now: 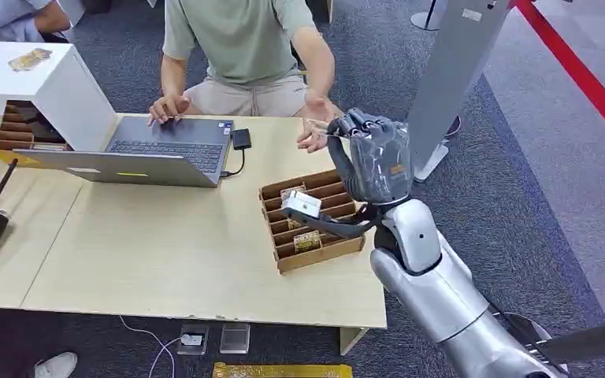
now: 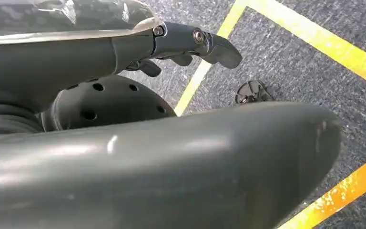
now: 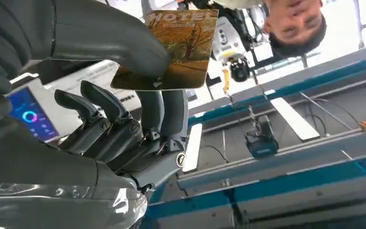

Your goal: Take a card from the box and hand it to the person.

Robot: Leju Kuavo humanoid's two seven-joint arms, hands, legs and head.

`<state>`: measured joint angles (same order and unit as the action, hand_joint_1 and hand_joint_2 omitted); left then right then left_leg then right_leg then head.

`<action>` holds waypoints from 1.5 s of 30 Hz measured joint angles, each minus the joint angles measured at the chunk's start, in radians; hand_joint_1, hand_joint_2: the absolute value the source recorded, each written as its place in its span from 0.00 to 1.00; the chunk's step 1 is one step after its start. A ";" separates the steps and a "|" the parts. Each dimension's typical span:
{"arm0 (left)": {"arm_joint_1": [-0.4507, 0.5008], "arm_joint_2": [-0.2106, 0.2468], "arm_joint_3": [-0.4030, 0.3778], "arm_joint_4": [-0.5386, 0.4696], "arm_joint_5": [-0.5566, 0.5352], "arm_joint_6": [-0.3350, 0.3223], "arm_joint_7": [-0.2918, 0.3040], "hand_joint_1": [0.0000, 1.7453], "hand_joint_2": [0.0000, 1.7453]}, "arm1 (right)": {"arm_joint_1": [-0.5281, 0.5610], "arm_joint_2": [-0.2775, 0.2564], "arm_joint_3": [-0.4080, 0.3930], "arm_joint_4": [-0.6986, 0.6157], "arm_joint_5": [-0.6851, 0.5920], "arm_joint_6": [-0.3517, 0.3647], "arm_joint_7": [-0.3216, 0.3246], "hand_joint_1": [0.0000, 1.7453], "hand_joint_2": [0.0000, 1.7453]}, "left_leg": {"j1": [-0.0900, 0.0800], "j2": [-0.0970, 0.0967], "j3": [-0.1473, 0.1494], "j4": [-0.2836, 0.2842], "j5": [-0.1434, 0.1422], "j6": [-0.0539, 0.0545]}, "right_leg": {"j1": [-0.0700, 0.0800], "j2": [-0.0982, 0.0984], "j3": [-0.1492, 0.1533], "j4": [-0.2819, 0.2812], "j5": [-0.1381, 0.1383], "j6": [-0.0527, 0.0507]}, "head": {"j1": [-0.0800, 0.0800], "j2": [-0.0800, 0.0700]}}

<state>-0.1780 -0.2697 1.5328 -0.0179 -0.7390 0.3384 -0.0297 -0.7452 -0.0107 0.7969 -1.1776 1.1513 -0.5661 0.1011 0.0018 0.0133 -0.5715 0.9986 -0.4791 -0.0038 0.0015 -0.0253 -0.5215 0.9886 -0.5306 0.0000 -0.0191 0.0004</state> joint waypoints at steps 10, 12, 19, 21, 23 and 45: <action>-0.001 0.014 0.000 0.000 -0.074 -0.010 0.024 0.00 0.00 | -0.064 0.089 0.026 0.135 0.043 -0.038 -0.032 1.00 1.00 | 0.000 0.000 0.000 0.000 0.000 0.000 | 0.000 0.000 0.000 0.000 0.000 0.000 | 0.001 0.000; -0.001 0.018 0.000 0.000 -0.078 -0.010 0.029 0.00 0.00 | -0.069 0.103 0.033 0.174 0.050 -0.037 -0.033 1.00 1.00 | 0.000 -0.001 0.000 0.000 0.000 0.000 | 0.000 0.000 0.000 0.000 0.000 0.000 | 0.001 0.000; -0.001 0.038 0.000 0.000 -0.096 -0.034 0.024 0.00 0.00 | -0.079 0.137 0.053 0.286 0.052 -0.022 -0.032 0.93 1.00 | 0.000 0.000 0.000 0.000 0.000 0.000 | 0.000 0.000 0.000 0.000 0.000 0.000 | 0.000 0.000; -0.001 0.043 0.000 0.000 -0.096 -0.034 0.018 0.00 0.00 | -0.083 0.143 0.058 0.317 0.048 -0.010 -0.032 0.79 1.00 | 0.000 0.000 0.000 0.000 0.000 0.000 | 0.000 0.000 0.000 0.000 0.000 0.000 | 0.000 0.000; -0.001 0.045 0.000 0.000 -0.095 -0.034 0.011 0.00 0.00 | -0.083 0.148 0.063 0.348 0.042 0.007 -0.032 0.00 1.00 | 0.000 0.000 0.000 0.000 0.000 0.000 | 0.000 0.000 0.000 0.000 0.000 0.000 | 0.000 0.000; 0.000 0.051 0.000 0.000 -0.016 -0.005 0.011 0.00 0.00 | 0.014 0.088 0.031 0.276 -0.767 0.550 -0.222 0.00 1.00 | 0.000 0.000 0.000 0.000 0.000 0.000 | 0.000 0.000 -0.001 0.000 0.000 0.000 | 0.000 0.000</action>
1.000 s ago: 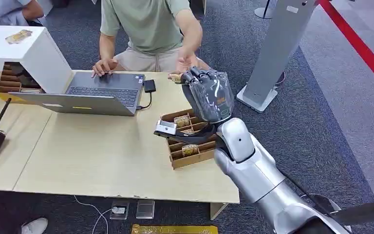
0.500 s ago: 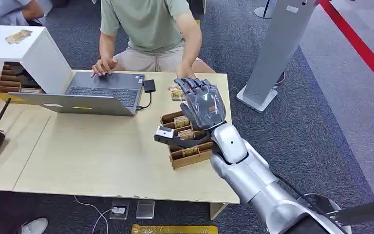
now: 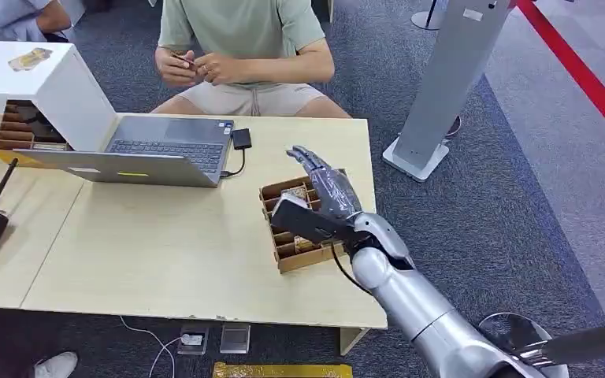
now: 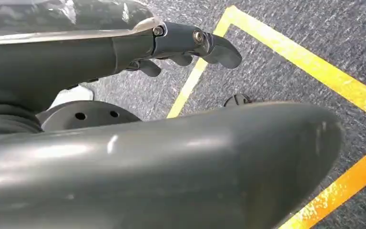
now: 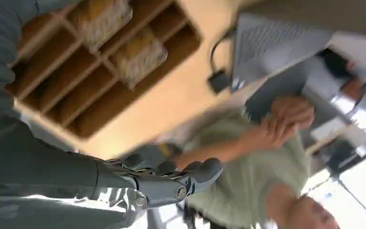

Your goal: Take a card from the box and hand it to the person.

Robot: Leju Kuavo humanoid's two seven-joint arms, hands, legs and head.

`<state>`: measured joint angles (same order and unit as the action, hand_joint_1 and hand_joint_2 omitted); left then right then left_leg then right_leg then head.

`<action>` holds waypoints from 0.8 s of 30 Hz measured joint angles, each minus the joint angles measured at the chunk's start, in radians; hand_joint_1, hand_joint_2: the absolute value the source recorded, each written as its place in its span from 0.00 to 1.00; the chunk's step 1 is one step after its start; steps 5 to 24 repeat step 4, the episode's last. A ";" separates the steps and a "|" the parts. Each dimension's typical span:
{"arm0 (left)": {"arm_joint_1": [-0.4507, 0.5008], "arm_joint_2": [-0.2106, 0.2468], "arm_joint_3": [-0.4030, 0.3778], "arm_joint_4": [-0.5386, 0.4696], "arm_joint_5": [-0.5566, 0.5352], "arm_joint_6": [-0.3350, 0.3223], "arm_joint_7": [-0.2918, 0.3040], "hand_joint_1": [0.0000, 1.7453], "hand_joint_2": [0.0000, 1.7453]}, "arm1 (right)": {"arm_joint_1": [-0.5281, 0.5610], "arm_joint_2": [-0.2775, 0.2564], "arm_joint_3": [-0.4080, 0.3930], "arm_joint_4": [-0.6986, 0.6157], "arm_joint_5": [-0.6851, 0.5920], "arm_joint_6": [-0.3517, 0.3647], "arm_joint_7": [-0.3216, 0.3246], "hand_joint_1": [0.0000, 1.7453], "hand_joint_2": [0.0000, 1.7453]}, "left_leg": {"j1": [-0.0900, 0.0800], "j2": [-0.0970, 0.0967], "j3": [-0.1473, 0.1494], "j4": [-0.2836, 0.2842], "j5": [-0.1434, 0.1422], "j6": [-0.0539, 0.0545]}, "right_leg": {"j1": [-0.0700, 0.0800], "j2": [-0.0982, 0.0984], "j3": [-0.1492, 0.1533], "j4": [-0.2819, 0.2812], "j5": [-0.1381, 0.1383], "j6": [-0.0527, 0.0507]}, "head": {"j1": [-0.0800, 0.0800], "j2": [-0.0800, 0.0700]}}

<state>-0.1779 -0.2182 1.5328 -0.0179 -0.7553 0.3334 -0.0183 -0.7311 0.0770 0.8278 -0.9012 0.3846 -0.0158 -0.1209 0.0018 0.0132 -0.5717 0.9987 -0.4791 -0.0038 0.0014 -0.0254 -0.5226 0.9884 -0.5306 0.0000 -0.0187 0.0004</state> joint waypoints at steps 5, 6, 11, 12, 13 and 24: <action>0.000 -0.008 0.000 0.000 -0.001 0.003 0.020 0.00 0.00 | 0.035 -0.060 -0.012 -0.104 -0.284 0.165 0.016 0.00 1.00 | 0.000 0.000 0.000 0.000 0.000 0.000 | 0.000 0.000 0.000 0.000 0.000 0.000 | 0.000 0.000; 0.000 -0.008 0.000 0.000 -0.001 0.003 0.020 0.00 0.00 | 0.035 -0.060 -0.012 -0.104 -0.284 0.165 0.016 0.00 1.00 | 0.000 0.000 0.000 0.000 0.000 0.000 | 0.000 0.000 0.000 0.000 0.000 0.000 | 0.000 0.000; 0.000 -0.008 0.000 0.000 -0.001 0.003 0.020 0.00 0.00 | 0.035 -0.060 -0.012 -0.104 -0.284 0.165 0.016 0.00 1.00 | 0.000 0.000 0.000 0.000 0.000 0.000 | 0.000 0.000 0.000 0.000 0.000 0.000 | 0.000 0.000; 0.000 -0.008 0.000 0.000 -0.001 0.003 0.020 0.00 0.00 | 0.035 -0.060 -0.012 -0.104 -0.284 0.165 0.016 0.00 1.00 | 0.000 0.000 0.000 0.000 0.000 0.000 | 0.000 0.000 0.000 0.000 0.000 0.000 | 0.000 0.000; 0.000 -0.008 0.000 0.000 -0.001 0.003 0.020 0.00 0.00 | 0.035 -0.060 -0.012 -0.104 -0.284 0.165 0.016 0.00 1.00 | 0.000 0.000 0.000 0.000 0.000 0.000 | 0.000 0.000 0.000 0.000 0.000 0.000 | 0.000 0.000; 0.000 -0.008 0.000 0.000 -0.001 0.003 0.020 0.00 0.00 | 0.035 -0.060 -0.012 -0.104 -0.284 0.165 0.016 0.00 1.00 | 0.000 0.000 0.000 0.000 0.000 0.000 | 0.000 0.000 0.000 0.000 0.000 0.000 | 0.000 0.000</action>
